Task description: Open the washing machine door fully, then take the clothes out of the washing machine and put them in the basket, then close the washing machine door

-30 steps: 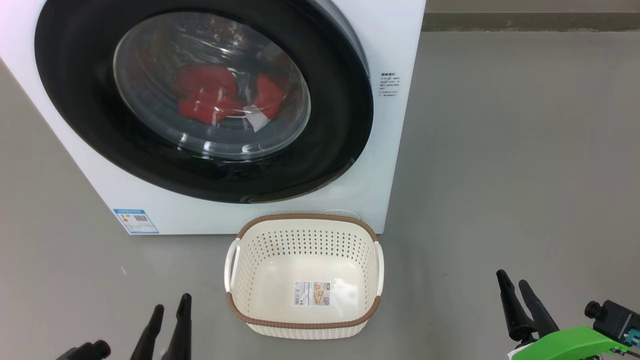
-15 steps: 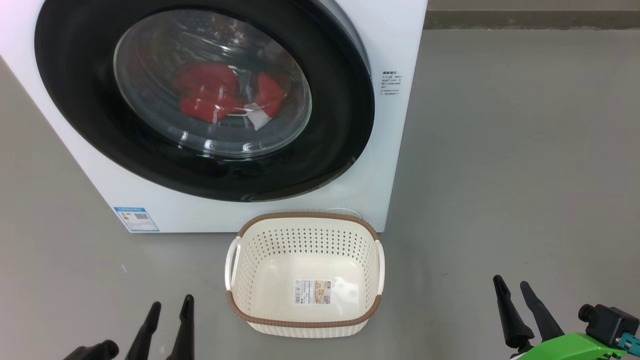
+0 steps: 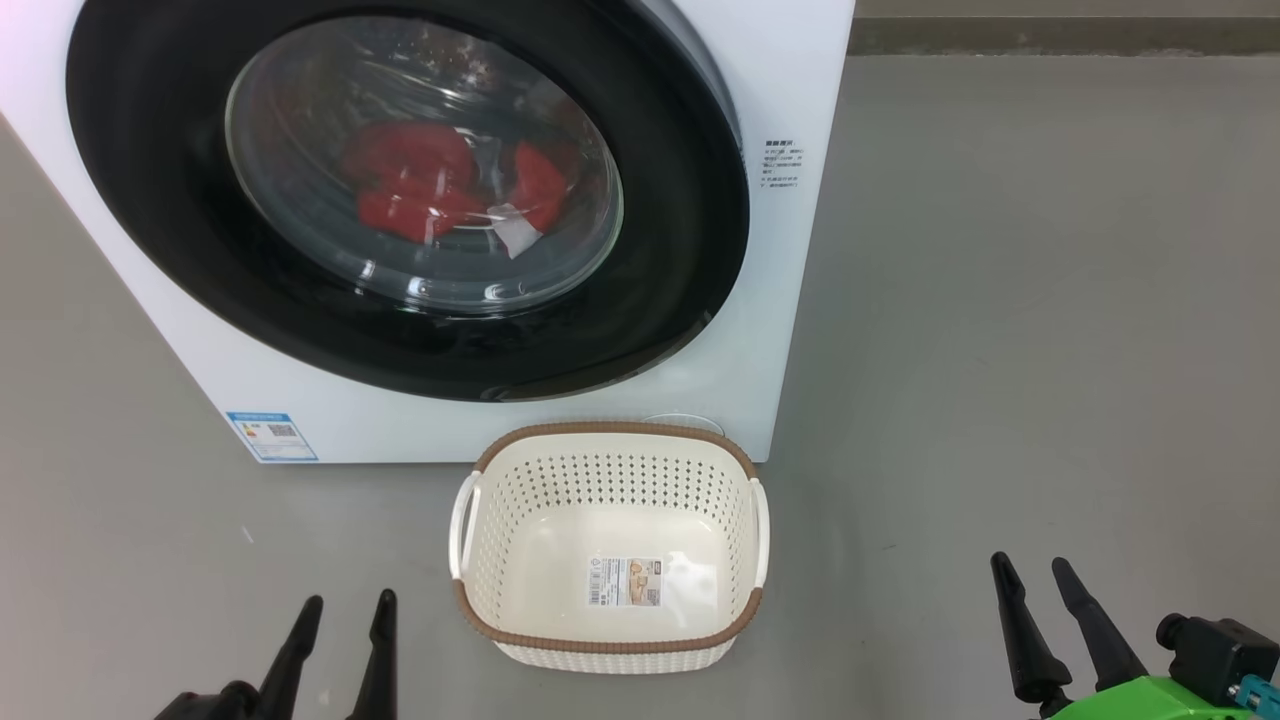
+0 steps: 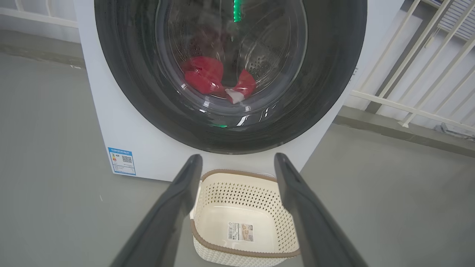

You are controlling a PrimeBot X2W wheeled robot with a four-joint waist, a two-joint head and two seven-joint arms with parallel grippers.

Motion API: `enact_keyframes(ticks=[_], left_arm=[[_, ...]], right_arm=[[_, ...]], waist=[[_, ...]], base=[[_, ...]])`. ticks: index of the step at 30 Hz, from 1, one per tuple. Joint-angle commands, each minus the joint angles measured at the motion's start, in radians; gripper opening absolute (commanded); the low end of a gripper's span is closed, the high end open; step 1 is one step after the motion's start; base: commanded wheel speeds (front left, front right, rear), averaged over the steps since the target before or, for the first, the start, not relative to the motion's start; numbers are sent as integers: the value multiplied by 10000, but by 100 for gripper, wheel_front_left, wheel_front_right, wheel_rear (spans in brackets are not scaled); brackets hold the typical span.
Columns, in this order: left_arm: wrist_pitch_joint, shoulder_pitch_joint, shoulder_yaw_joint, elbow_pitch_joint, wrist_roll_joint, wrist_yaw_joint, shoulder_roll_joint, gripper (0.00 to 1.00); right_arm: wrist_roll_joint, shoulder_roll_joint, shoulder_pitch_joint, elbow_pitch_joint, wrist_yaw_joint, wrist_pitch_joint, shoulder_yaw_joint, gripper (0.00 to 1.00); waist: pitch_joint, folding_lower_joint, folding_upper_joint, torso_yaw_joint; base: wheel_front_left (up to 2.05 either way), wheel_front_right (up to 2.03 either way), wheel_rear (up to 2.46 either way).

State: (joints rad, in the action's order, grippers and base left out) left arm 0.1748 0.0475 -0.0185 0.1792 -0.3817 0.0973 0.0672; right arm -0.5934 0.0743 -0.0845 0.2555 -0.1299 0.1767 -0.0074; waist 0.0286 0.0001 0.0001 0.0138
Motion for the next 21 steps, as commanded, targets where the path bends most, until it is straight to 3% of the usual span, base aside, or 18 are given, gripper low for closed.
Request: enact_keyframes(ticks=[1, 21], left_arm=[[160, -58, 262, -315, 312, 71, 147, 100], [747, 120, 408, -198, 2535, 233, 67, 100]], right_arm=[[319, 145, 81, -306, -6, 158, 142, 100], [2206, 64, -259, -504, -8, 731, 44, 100]], waist=[[0, 0, -1, 0], [-10, -1, -1, -8]], base=[[0, 0, 0], [0, 0, 0]])
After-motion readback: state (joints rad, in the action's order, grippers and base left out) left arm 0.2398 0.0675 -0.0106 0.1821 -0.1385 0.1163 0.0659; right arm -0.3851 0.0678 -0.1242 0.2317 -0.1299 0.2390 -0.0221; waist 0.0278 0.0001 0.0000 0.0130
